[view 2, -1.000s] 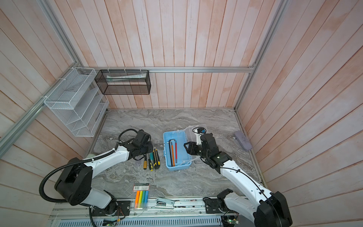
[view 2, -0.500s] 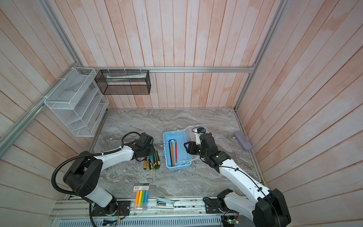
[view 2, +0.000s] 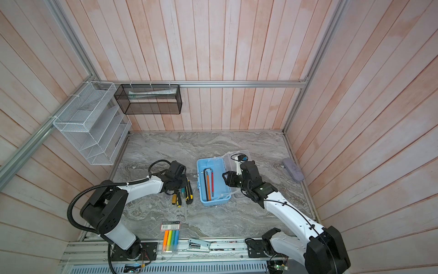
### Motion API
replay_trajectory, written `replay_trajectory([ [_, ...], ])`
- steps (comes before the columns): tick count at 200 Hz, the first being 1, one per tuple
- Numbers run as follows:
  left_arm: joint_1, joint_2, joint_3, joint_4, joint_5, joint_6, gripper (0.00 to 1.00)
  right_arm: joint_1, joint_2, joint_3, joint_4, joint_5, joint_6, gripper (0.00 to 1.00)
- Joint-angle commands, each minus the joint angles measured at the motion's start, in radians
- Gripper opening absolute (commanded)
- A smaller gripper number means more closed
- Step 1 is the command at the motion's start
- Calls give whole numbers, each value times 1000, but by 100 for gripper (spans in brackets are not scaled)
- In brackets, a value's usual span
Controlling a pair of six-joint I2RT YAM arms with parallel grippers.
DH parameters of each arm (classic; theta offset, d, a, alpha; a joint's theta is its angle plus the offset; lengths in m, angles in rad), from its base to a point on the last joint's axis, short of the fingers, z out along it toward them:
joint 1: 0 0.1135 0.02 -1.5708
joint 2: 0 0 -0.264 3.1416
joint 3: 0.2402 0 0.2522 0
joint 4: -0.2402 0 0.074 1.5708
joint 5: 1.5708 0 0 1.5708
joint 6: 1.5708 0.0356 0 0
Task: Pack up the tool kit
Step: 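Grasp the teal-handled tool with the left gripper, then carry the teal tool with the left gripper into the blue box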
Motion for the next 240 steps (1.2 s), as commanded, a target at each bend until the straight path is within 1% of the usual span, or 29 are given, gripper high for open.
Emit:
replay_trajectory([
  [1,5,-17,4,-26,-5,-4,0,4,0,-12,5,15,-12,52],
  [33,3,-120,38,-56,12,-18,0,-4,-10,-10,6,-10,-3,52],
  [61,-4,-237,61,-47,73,-58,0,-23,-34,-16,23,-52,18,52],
  [76,-20,-285,70,-3,123,-99,0,-32,-46,-18,27,-66,27,52],
  [94,-61,-300,87,73,168,-153,0,-47,-70,-13,27,-76,41,52],
  [121,-134,-243,143,188,229,-221,0,-69,-106,-2,11,-75,50,52],
  [140,-180,-163,212,235,249,-252,0,-87,-129,3,-8,-75,51,52],
  [167,-221,-47,299,290,279,-288,0,-111,-160,4,-28,-75,50,52],
  [195,-247,65,376,306,285,-321,0,-128,-173,7,-45,-80,44,51],
  [211,-254,119,395,327,302,-343,0,-136,-177,8,-48,-88,41,51],
  [240,-263,175,399,344,285,-388,0,-149,-176,7,-51,-94,36,51],
])
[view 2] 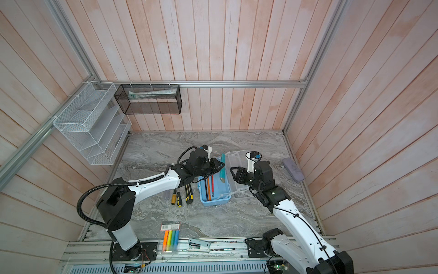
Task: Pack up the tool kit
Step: 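Carry the teal tool with the left gripper into the blue box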
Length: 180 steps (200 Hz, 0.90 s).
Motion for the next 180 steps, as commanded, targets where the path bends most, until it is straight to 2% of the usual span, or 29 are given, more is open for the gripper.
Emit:
replay_trajectory([
  [1,-8,37,20,45,0,-58,0,-11,-9,11,-23,-21,-3,51],
  [35,-11,76,-3,95,-2,-106,0,-18,-3,9,-15,-31,-5,51],
  [76,-11,154,52,104,39,-118,0,-19,2,5,-17,-29,-12,51],
  [94,-11,172,65,108,46,-127,23,-18,-1,0,-19,-26,-13,51],
  [111,-12,180,79,107,53,-124,33,-18,-1,-3,-16,-27,-10,51],
  [132,-14,177,101,77,51,-95,41,-18,-1,-5,-13,-28,-10,51],
  [150,-11,150,94,54,42,-68,41,-19,0,0,-14,-30,-12,51],
  [180,8,54,46,-28,-39,7,45,-19,-1,1,-20,-34,-18,51],
])
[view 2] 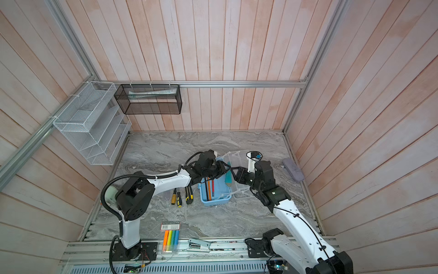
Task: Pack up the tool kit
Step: 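Carry the teal tool with the left gripper into the blue box, then open the left gripper and draw it back to the yellow utility knife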
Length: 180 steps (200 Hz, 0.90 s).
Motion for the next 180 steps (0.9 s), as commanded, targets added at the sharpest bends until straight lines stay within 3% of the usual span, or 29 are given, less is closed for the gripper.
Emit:
replay_trajectory([
  [1,15,-103,-26,-66,-67,81,45,-7,-2,0,-18,-16,-17,51],
  [16,30,-155,-51,-111,-91,139,46,-6,-2,-1,-20,-22,-18,51],
  [51,27,-280,-60,-387,-292,320,47,-4,-15,-8,-22,-56,-21,52],
  [94,26,-374,-151,-566,-467,371,49,30,5,-27,-6,-54,-20,54],
  [125,32,-422,-266,-578,-514,341,51,57,26,-23,-1,-39,-23,59],
  [180,54,-450,-403,-512,-490,317,57,82,62,-18,3,-19,-31,65],
])
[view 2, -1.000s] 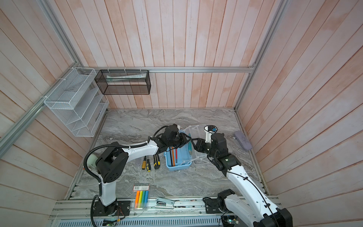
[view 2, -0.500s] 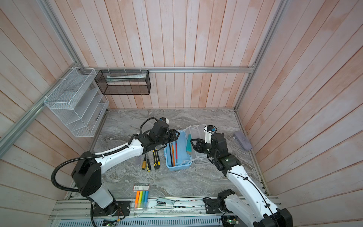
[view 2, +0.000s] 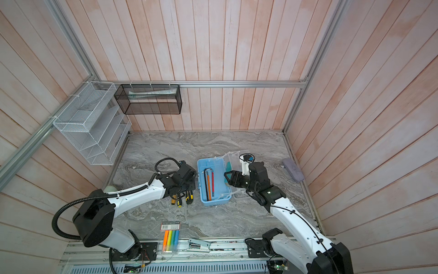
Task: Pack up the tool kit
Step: 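Open the left gripper and draw it back to the yellow utility knife, then grasp the yellow-and-black utility knife with the left gripper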
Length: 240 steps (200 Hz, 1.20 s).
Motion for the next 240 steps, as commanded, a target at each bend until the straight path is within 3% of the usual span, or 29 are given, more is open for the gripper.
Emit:
replay_trajectory([
  [1,8,-40,-33,31,-30,-10,57,8,9,-2,2,20,-16,65],
  [106,36,76,-29,104,46,-18,58,15,32,-8,15,28,-26,71],
  [240,36,149,-54,133,51,-50,57,15,47,-32,33,44,-37,71],
])
